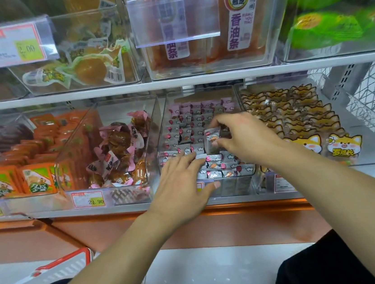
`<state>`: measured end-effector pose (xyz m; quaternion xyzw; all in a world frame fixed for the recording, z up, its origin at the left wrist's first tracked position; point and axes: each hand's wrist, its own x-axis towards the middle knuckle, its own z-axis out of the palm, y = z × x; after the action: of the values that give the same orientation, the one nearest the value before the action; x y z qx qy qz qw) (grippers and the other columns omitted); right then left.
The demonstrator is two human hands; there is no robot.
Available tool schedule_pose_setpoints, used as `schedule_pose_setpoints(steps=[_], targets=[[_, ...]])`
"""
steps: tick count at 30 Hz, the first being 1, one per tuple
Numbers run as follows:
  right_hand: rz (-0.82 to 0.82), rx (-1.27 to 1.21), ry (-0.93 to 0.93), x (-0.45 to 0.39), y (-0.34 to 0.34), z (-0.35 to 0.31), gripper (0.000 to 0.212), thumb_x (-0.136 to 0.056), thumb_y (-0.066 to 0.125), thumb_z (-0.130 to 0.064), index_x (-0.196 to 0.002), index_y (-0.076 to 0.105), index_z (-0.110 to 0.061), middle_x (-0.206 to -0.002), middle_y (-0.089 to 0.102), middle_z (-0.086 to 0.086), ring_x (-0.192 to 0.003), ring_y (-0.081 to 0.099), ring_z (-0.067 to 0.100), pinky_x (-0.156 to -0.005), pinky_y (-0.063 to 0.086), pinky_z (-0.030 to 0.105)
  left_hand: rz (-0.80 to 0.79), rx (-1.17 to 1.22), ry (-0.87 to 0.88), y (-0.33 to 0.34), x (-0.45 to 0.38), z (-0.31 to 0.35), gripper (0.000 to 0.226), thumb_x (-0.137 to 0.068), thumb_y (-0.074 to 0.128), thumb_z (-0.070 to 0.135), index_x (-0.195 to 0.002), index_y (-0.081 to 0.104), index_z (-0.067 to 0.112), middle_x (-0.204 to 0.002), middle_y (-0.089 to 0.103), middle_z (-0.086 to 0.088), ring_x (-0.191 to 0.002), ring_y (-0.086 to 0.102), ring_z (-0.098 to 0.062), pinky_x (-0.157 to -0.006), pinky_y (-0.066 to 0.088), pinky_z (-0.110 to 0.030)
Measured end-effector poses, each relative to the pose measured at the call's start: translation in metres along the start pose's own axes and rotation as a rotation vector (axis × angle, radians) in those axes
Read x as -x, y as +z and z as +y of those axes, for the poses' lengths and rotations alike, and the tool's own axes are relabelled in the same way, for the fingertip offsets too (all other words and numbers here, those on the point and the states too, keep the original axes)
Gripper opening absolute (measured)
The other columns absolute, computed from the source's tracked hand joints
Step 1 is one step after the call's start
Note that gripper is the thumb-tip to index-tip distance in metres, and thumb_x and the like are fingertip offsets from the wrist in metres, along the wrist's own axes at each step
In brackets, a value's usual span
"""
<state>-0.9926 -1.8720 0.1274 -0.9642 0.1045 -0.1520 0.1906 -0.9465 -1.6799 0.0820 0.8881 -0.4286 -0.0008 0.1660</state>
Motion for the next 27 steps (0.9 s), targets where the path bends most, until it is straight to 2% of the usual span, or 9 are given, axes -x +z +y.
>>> schedule_pose_setpoints(steps=[2,4,8,15,17,21,23,25,27], targets=[[-0.085,0.071,-0.017,-0.001,0.004,-0.002,0.029,-0.093,0.071,-0.028,-0.122,0.068,-0.028,-0.117,0.072,-0.001,-0.104,0.066,0.02,-0.089,0.055,0.037,-0.001,0.005,-0.001,0.001,0.0,0.0,0.068,-0.094,0.049,0.065,-0.151,0.039,0.03,-0.16,0.033,0.004,-0.15,0.017,-0.018,-0.121,0.009,-0.034],[-0.168,0.153,-0.011,-0.002,0.005,-0.005,0.029,-0.097,0.065,-0.025,-0.126,0.068,-0.029,-0.124,0.071,-0.002,-0.111,0.066,0.022,-0.095,0.054,0.038,-0.004,0.007,-0.001,0.001,0.0,-0.001,0.068,-0.094,0.049,0.066,-0.151,0.038,0.03,-0.16,0.032,0.005,-0.15,0.016,-0.017,-0.121,0.008,-0.033],[-0.071,0.473,0.074,-0.007,-0.005,-0.003,0.028,-0.093,0.065,-0.017,-0.117,0.07,-0.03,-0.108,0.074,0.002,-0.098,0.069,0.026,-0.086,0.053,0.036,0.003,0.012,0.003,0.002,-0.001,-0.001,0.068,-0.094,0.05,0.065,-0.151,0.038,0.029,-0.158,0.034,0.005,-0.148,0.019,-0.016,-0.119,0.009,-0.032],[-0.157,0.536,0.114,-0.007,-0.005,-0.003,0.016,-0.096,0.06,-0.024,-0.109,0.07,-0.026,-0.1,0.07,0.001,-0.097,0.066,0.025,-0.095,0.044,0.036,0.002,0.021,-0.015,0.001,-0.001,0.002,0.073,-0.094,0.05,0.064,-0.154,0.032,0.026,-0.157,0.035,0.005,-0.148,0.019,-0.018,-0.123,0.011,-0.038],[-0.138,0.463,0.121,-0.006,-0.005,-0.003,0.011,-0.096,0.06,-0.029,-0.102,0.069,-0.027,-0.098,0.069,0.0,-0.094,0.066,0.024,-0.099,0.045,0.037,0.006,0.018,-0.013,0.001,-0.001,0.002,0.073,-0.094,0.05,0.064,-0.154,0.032,0.026,-0.157,0.034,0.005,-0.148,0.018,-0.018,-0.122,0.009,-0.036],[-0.03,0.093,0.201,-0.004,-0.011,0.002,0.004,-0.098,0.057,-0.024,-0.098,0.06,-0.026,-0.094,0.07,0.002,-0.084,0.067,0.025,-0.082,0.056,0.039,0.019,0.042,-0.007,0.0,0.0,0.001,0.072,-0.094,0.051,0.063,-0.153,0.032,0.026,-0.157,0.034,0.004,-0.147,0.017,-0.017,-0.12,0.01,-0.033],[0.117,-0.071,0.238,-0.004,-0.017,0.008,0.008,-0.098,0.057,-0.018,-0.098,0.06,-0.025,-0.093,0.071,0.001,-0.08,0.067,0.019,-0.069,0.053,0.03,0.023,0.05,-0.01,-0.001,0.0,0.0,0.073,-0.094,0.052,0.063,-0.154,0.032,0.026,-0.158,0.033,0.004,-0.149,0.016,-0.018,-0.121,0.01,-0.034],[0.303,-0.235,0.248,-0.001,-0.024,0.011,0.015,-0.097,0.059,-0.015,-0.093,0.058,-0.03,-0.087,0.07,-0.006,-0.07,0.061,-0.003,-0.055,0.044,0.015,0.031,0.052,-0.01,-0.001,-0.001,0.0,0.073,-0.094,0.053,0.062,-0.154,0.033,0.026,-0.158,0.034,0.004,-0.149,0.017,-0.018,-0.122,0.011,-0.035],[0.459,-0.399,0.256,0.004,-0.032,0.008,0.018,-0.097,0.063,-0.02,-0.086,0.057,-0.034,-0.08,0.066,-0.015,-0.067,0.058,-0.011,-0.052,0.039,0.007,0.058,0.082,-0.012,-0.003,-0.001,0.001,0.072,-0.094,0.055,0.06,-0.153,0.035,0.025,-0.157,0.036,0.004,-0.149,0.018,-0.017,-0.121,0.012,-0.033]])
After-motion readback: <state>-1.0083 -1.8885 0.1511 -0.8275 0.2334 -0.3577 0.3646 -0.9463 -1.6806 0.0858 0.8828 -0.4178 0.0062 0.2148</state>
